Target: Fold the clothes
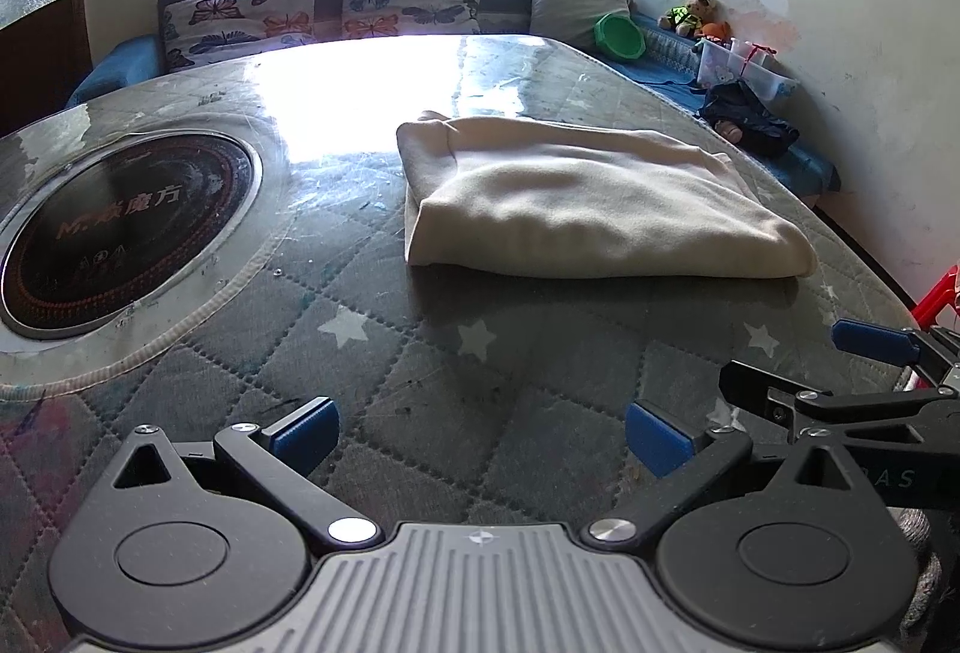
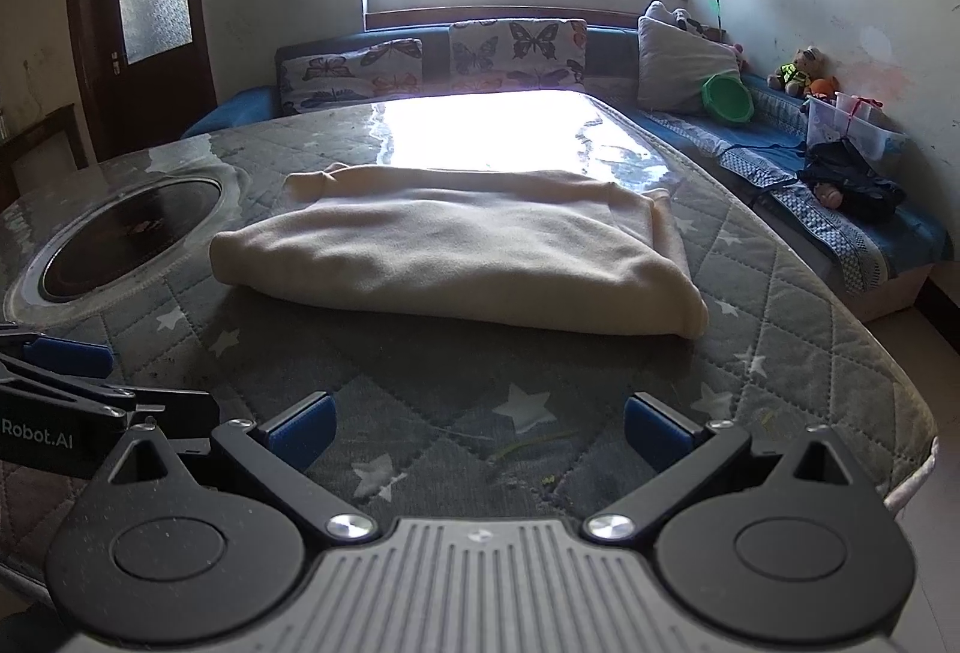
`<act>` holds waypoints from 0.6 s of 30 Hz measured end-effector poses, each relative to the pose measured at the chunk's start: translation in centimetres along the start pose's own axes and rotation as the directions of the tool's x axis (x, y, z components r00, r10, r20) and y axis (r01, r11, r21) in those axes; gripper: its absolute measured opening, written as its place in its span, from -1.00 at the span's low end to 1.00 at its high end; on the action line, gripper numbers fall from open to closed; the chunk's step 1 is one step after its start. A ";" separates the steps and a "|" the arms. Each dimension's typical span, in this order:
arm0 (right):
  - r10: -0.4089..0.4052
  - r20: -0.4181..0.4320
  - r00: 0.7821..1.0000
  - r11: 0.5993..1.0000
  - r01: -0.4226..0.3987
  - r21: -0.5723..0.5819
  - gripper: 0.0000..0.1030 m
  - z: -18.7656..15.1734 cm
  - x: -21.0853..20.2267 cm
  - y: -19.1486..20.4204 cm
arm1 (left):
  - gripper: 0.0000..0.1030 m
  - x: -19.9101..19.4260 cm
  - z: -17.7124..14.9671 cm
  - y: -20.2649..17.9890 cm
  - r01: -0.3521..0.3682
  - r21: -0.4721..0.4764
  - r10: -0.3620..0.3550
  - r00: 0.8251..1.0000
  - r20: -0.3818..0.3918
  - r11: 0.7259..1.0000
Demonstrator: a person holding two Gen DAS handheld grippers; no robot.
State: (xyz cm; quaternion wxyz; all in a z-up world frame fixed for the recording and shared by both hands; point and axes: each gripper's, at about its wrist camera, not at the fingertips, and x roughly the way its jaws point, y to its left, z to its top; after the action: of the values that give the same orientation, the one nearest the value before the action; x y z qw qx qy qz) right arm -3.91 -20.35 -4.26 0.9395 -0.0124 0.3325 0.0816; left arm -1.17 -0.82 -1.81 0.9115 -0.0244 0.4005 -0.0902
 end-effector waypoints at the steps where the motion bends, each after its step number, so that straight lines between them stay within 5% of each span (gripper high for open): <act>1: -0.002 -0.002 1.000 1.000 0.002 -0.001 1.00 0.0 0.0 0.0 | 1.00 0.0 0.0 0.0 0.000 0.000 0.000 1.000 0.000 1.000; 18: -0.006 -0.021 1.000 1.000 0.006 -0.002 1.00 -0.1 0.1 0.1 | 1.00 0.0 0.0 -0.1 -0.007 -0.006 0.007 1.000 -0.001 1.000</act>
State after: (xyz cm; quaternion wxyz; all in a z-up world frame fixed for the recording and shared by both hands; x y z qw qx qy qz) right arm -3.86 -20.27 -4.38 0.9362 -0.0151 0.3422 0.0789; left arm -1.15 -0.88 -1.78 0.9116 -0.0256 0.4012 -0.0860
